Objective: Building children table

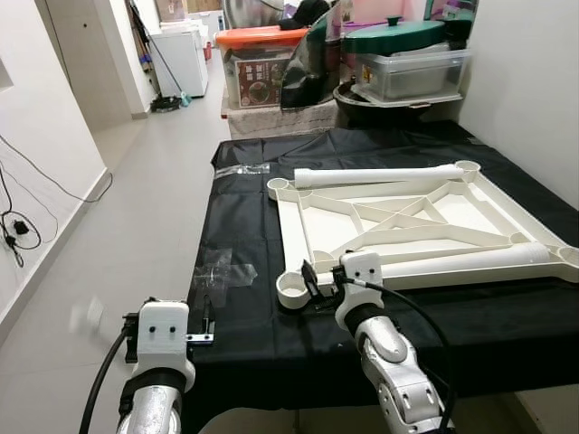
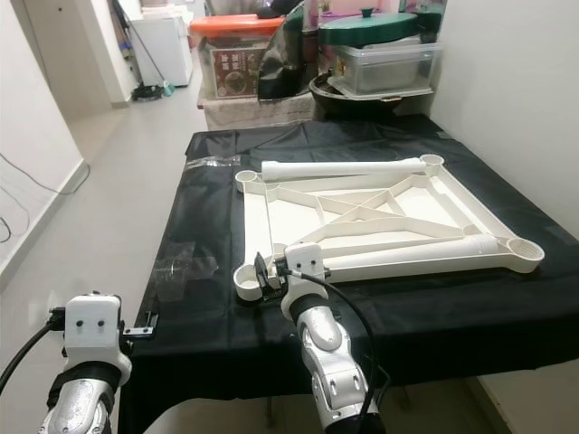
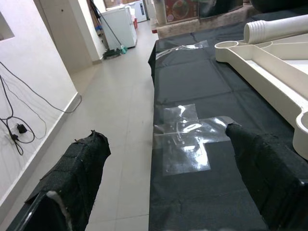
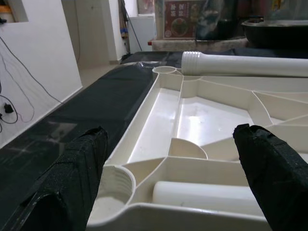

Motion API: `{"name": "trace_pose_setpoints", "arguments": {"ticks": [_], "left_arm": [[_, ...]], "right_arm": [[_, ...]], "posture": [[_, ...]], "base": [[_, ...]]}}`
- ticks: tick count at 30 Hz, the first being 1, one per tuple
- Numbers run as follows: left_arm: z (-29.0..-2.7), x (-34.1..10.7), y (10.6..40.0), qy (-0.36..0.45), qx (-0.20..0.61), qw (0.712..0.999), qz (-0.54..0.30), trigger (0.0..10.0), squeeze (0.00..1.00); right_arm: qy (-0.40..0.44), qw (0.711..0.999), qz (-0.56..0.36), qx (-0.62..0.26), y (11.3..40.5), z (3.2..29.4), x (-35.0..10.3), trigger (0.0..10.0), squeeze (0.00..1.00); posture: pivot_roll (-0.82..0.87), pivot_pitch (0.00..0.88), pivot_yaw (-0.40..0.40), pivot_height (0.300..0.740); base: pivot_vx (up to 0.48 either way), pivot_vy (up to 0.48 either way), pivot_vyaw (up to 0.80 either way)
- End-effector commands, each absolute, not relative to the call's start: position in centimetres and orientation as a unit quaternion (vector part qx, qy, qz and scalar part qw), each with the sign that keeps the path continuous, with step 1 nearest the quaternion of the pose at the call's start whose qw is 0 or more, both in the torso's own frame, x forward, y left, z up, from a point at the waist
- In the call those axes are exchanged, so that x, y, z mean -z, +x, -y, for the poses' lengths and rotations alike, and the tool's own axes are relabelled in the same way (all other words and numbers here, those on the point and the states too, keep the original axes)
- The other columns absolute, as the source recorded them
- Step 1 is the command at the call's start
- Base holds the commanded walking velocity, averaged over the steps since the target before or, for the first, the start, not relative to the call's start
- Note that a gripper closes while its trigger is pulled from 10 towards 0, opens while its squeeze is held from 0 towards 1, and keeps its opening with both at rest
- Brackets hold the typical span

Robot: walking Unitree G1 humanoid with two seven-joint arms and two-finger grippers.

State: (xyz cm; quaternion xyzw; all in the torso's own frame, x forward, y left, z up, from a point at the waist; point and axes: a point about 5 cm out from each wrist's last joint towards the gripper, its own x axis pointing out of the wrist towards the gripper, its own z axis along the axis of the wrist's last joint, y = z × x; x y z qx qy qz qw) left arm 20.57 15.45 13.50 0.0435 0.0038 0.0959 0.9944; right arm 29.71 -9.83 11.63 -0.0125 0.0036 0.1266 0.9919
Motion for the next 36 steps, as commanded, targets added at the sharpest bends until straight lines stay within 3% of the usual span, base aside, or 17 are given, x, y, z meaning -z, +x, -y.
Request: {"name": "trace_pose_setpoints", "arguments": {"ticks": [1, 36], "left_arm": [[-15.4, -13.1, 20.4, 0.044, -0.091, 0.995, -0.011, 10.0, 0.0], [-14.1, -12.3, 20.3, 0.031, -0.058, 0.998, -0.017, 10.0, 0.0]], "right_arm": [[-0.012, 0.991, -0.003, -0.136, 29.4, 9.4, -11.5, 10.0, 0.0], [-0.035, 0.987, 0.0, -0.154, 28.7, 8.8, -11.1, 10.0, 0.0]], "posture": [[-0.05, 0.0, 0.041, 0.74], [-0.06, 0.0, 0.04, 0.74]], "base": [[0.0, 0.0, 0.0], [0.0, 0.0, 0.0]]}}
